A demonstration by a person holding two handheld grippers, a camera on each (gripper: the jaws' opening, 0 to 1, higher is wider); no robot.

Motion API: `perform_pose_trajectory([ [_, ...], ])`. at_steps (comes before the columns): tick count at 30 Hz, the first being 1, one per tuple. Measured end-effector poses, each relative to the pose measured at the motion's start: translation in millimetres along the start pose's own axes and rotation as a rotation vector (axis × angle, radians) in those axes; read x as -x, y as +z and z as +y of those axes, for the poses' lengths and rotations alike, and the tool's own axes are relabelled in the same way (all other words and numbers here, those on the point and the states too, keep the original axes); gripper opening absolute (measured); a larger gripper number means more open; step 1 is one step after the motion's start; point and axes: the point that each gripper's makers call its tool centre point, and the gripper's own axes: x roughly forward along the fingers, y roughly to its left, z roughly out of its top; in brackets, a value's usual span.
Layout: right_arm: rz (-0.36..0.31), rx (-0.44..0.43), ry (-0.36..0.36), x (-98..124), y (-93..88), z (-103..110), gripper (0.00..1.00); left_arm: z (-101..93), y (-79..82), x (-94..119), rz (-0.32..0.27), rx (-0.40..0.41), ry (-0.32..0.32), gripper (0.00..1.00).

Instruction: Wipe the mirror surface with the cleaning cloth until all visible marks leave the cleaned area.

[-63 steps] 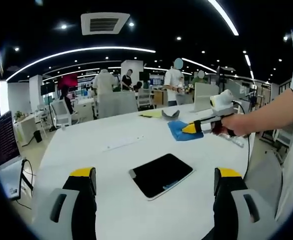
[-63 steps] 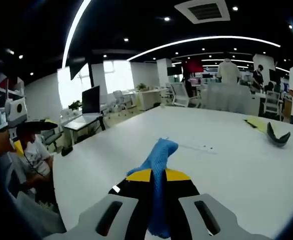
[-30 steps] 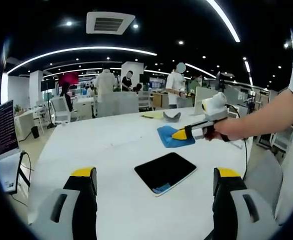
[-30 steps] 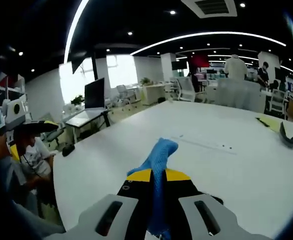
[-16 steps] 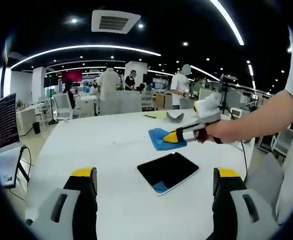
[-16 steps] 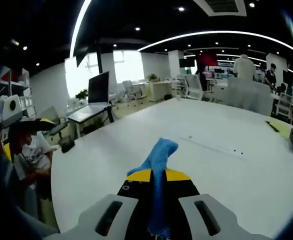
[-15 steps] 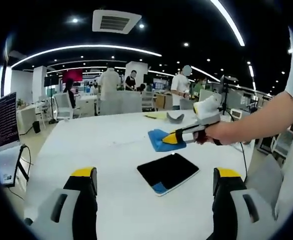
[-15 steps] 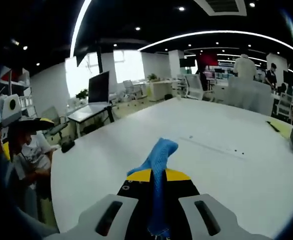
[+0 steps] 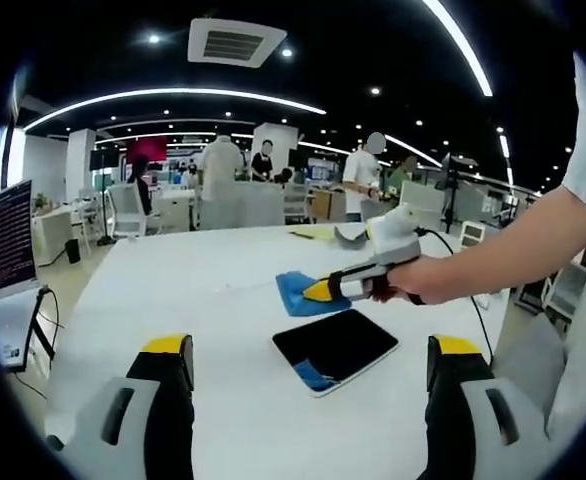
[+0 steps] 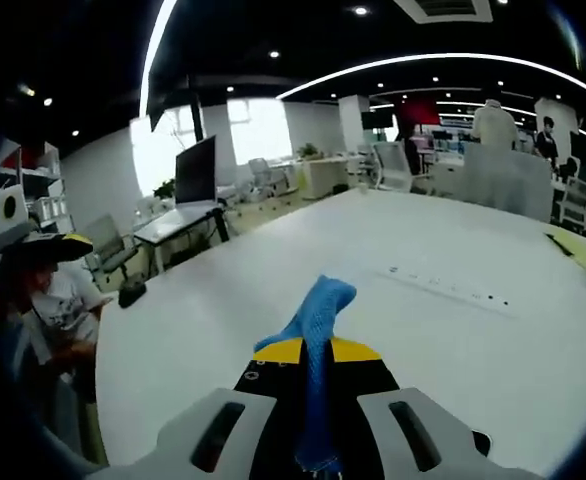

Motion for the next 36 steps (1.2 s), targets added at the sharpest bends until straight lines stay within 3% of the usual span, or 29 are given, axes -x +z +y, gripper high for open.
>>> perform_pose_trajectory([
  [9,0.018,0.012,0.01,-19.5,-7.1,1.7,0.03,3.2,-0.1,-4.3,0.007,-0.006,0.008,0.98],
  [11,0.023,0.059,-0.011,-21.1,-6.4,-1.8,0.03,5.0,-2.0,-4.8,0.012,-0.009,0.01,0.98],
  [26,0.013,0.026,0.008,-32.0,-4.5,-3.4,0.03,9.5,-3.3,-8.5,0.019,-0.022,0.012,0.99],
  [36,0.028,-0.024,0.001,-50.1,-20.1,-7.1,0.03,18.1,-7.7,-11.3,0.031,-0.007,0.014,0.99],
])
